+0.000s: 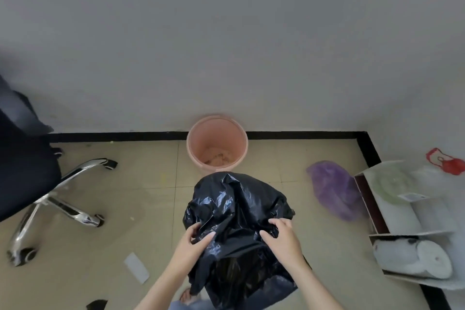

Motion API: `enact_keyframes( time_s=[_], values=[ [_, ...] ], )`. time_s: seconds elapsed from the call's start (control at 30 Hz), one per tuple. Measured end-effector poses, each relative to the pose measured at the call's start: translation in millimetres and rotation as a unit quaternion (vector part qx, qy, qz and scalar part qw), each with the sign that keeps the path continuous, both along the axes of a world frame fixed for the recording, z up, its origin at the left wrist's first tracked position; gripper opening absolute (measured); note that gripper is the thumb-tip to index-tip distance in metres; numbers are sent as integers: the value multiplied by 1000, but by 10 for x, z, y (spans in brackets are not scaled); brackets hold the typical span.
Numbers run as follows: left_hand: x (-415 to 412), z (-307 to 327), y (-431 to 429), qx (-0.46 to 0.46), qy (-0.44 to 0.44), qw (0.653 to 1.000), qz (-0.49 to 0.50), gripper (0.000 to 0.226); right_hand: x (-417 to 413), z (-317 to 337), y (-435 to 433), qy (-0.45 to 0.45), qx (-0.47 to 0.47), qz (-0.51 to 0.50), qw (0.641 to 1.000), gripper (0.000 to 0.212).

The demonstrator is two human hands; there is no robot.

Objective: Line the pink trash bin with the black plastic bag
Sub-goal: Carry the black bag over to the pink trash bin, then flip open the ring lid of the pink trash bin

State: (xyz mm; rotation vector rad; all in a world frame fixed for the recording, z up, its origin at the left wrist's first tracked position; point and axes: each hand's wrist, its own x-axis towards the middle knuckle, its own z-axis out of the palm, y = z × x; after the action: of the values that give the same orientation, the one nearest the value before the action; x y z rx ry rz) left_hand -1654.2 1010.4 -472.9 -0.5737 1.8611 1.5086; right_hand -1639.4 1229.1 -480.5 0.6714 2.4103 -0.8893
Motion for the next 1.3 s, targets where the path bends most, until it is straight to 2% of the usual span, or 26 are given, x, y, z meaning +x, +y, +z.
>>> enact_keyframes(
  time_s=[0.17, 0.47, 0.63, 0.8, 0.9, 0.97, 1.07, 1.17, 1.3],
  values=[
    [-108, -1183, 82, -35, -21, 999, 15, 68, -247, -1139, 28, -18, -2, 28, 999, 43],
    [-387, -3509, 189, -50, 37, 998, 30, 76, -580, -3365, -22, 1, -4, 46, 999, 45],
    [-335, -4290, 109, -74, 32, 996, 40, 77, -570, -4058, -104, -3, 5, 57, 998, 48],
    [-384, -4307, -17, -210, 14, 977, -20, 59, -644, -3952, -43, -10, 37, 73, 997, 46],
    [-512, -4128, -21, -255, 40, 965, -40, 48, -869, -3751, -14, 50, 48, 96, 993, 40],
    [-706, -3989, -17, -231, 80, 969, -23, 43, -1081, -3583, -59, 126, 51, 107, 985, 37],
    [-1021, -3705, -38, -135, 125, 982, 44, 37, -1330, -3345, -245, 218, 68, 143, 963, 38],
    [-1250, -3469, 6, -56, 124, 986, 93, 37, -1421, -3237, -417, 234, 86, 209, 946, 40],
    [-1514, -3321, -39, -15, 127, 985, 118, 36, -1895, -3119, -632, 277, 152, 244, 917, 50]
  ],
)
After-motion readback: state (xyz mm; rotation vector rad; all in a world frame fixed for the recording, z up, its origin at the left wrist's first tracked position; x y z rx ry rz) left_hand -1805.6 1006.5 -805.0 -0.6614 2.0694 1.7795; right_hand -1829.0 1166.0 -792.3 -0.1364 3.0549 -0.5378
